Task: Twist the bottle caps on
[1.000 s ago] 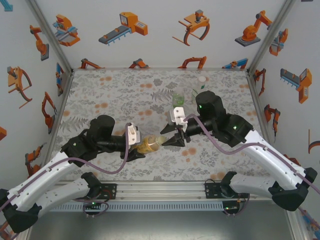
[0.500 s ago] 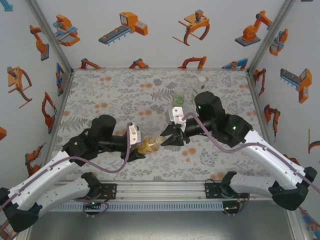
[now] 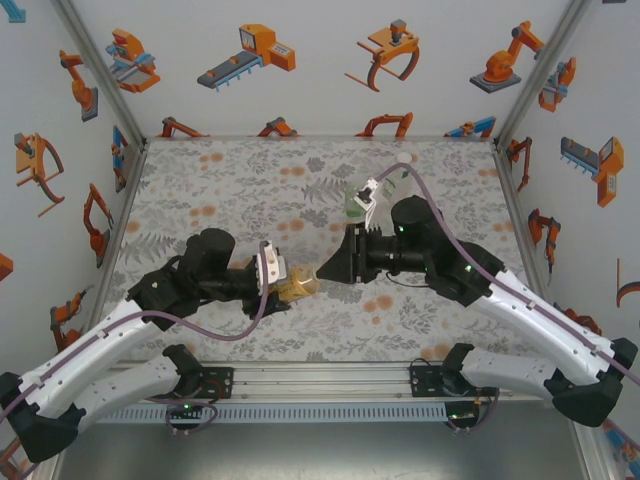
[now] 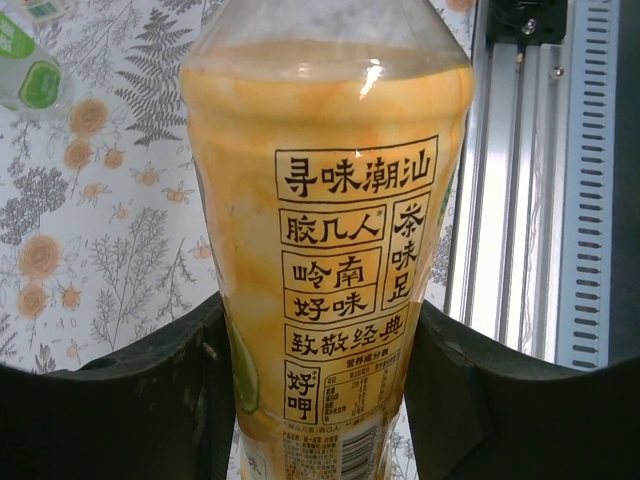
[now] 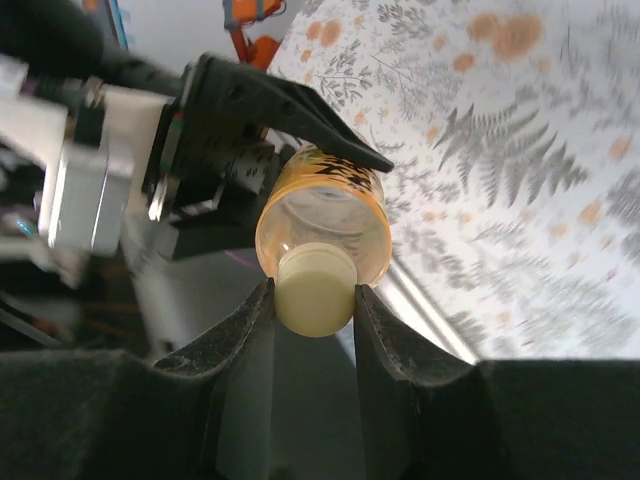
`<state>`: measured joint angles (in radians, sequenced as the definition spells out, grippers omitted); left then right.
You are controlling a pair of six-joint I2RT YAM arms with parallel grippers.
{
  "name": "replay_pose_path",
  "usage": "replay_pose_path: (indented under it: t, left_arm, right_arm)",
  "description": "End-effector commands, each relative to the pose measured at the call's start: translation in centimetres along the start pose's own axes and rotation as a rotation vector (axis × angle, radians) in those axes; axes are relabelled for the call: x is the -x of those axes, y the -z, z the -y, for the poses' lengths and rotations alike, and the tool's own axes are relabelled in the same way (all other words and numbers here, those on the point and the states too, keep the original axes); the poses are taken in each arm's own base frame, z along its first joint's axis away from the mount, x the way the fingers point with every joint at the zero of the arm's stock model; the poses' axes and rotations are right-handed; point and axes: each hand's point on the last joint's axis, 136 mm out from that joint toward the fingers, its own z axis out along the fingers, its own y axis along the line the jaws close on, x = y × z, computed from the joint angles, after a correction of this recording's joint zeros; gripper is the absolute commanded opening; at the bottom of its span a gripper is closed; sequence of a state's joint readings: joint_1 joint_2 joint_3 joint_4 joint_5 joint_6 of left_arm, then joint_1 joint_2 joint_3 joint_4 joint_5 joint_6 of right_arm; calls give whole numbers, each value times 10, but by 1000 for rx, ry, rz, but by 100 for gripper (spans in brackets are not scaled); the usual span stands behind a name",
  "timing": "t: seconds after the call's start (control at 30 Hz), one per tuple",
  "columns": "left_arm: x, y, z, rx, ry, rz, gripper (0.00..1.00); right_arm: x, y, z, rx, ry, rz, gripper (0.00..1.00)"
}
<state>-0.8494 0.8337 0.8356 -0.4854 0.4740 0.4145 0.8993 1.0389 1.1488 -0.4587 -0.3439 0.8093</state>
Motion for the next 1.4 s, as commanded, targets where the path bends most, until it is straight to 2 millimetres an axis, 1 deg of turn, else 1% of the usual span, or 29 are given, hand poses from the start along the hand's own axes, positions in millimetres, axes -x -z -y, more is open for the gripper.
replay_pose_path:
  t: [0.0,0.03,0.13,0.23,0.3,0.43,0.47,0.53,0.63,0.73,0.83,0.9,0.97,1.1,1.2,1.3,1.37]
  left_arm:
    - [18,0,-1,-3,-37,72,0]
    - [19,-1,-1,-6,-35,69,0]
    - [17,-3,-2,-11,-35,57,0]
    - [17,-6,-3,-15,-36,53,0]
    - [17,-6,-3,-17,-37,50,0]
    - [19,-7,-3,-22,-39,52,0]
    - [19,-6,-2,-25,-39,51,0]
    - [19,-4,-2,-22,-38,54,0]
    - [22,-2,0,-28,-42,67,0]
    - [22,-1,1,-31,-38,71,0]
    - [23,0,4,-42,-37,75,0]
    - [24,3,5,-45,-37,79,0]
    - [25,4,7,-48,-40,86,0]
    - [28,8,10,-56,-43,98,0]
    - [31,9,14,-80,-44,107,0]
    - [33,11,18,-102,-47,118,0]
    - [35,11,20,-115,-47,123,0]
  right_arm:
    - [-7,-6,40,-163,-498,36,2]
    - [-10,-9,41,-154,-566,36,2]
    - [-11,-15,39,-102,-635,43,5]
    - [-9,-10,42,-142,-592,51,7]
    - [-7,-5,41,-168,-546,47,10]
    - [3,1,30,-154,-415,53,23]
    - [6,2,26,-144,-368,57,27]
    - [13,7,17,-124,-249,66,37]
    - [22,16,1,-88,-60,79,48]
    - [29,23,-17,-39,163,89,50]
    - [29,28,-33,19,381,89,51]
    - [25,35,-45,77,558,94,52]
    - [19,40,-52,114,707,92,53]
    - [-4,49,-65,221,1004,23,53]
    - [-21,55,-71,313,1159,-23,54]
    - [-30,56,-74,372,1265,-35,56]
    - [-33,55,-75,395,1303,-36,56]
